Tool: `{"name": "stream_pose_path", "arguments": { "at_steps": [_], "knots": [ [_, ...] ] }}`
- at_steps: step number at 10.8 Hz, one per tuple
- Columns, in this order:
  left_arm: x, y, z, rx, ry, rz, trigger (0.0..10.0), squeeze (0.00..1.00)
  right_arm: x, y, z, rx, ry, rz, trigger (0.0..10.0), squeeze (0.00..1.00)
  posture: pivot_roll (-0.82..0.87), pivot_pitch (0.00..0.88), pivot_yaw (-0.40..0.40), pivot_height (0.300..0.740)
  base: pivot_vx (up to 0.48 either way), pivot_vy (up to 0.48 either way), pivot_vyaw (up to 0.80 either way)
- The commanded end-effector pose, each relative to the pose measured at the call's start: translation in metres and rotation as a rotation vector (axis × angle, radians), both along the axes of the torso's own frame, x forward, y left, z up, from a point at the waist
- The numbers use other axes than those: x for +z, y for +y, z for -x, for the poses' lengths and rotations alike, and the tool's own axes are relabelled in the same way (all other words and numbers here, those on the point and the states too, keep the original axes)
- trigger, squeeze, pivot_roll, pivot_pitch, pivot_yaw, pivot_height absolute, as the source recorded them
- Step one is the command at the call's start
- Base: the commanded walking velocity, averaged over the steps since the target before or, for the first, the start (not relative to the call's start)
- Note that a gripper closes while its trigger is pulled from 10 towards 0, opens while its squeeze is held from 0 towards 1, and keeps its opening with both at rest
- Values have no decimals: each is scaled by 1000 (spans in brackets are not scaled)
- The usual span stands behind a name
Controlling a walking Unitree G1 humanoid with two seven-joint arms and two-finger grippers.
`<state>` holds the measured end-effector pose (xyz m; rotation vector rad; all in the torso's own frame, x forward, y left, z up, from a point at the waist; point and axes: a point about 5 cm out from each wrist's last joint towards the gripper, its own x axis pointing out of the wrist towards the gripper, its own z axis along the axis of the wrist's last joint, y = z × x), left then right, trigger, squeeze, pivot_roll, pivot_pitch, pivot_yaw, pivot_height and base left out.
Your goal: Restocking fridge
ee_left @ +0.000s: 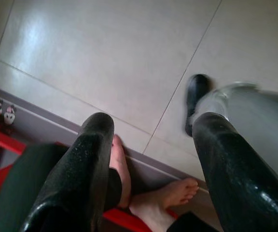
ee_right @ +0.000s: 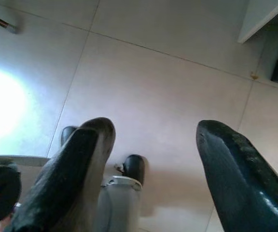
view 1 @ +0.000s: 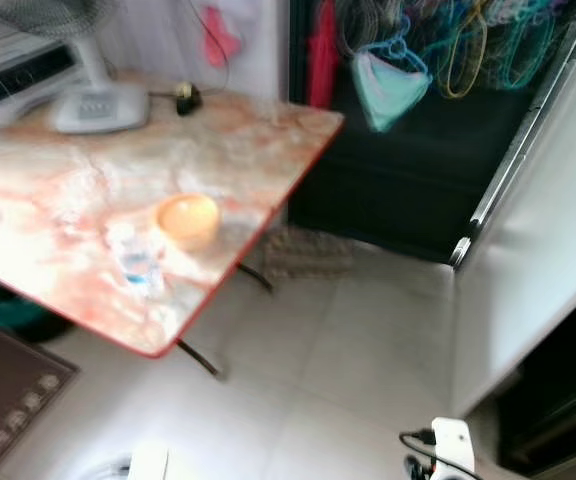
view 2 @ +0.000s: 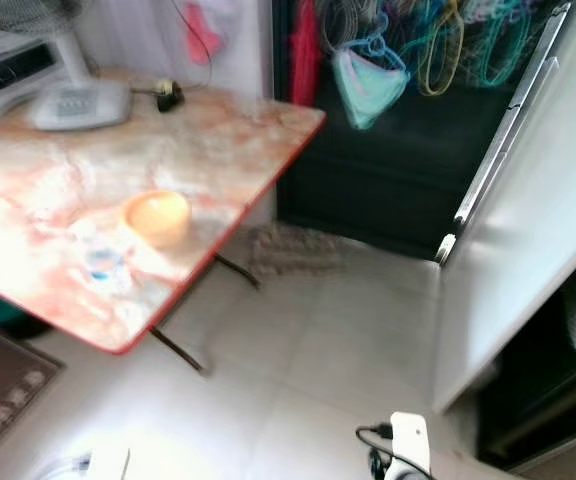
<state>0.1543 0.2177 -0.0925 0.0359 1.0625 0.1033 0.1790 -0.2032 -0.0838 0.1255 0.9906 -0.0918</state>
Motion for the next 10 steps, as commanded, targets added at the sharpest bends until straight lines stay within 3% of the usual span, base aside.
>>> {"name": "stream_pose_path", "arguments": {
  "at_steps": [1, 6, 10],
  "knots": [
    [4, 0, -9, -13, -26, -5, 10000, 0, 0, -1, 0, -10, -1, -2, 10000, 0, 94, 0, -30, 740, 0, 0, 0],
    [5, 2, -10, -8, -34, -20, 10000, 0, 0, 0, 0, -8, -3, -7, 10000, 0, 106, 0, -22, 740, 0, 0, 416],
    [5, 4, -11, 4, -43, -27, 10000, 0, 0, 1, -1, -24, -5, -12, 10000, 0, 111, 0, -15, 740, 0, 0, 0]
  ]
}}
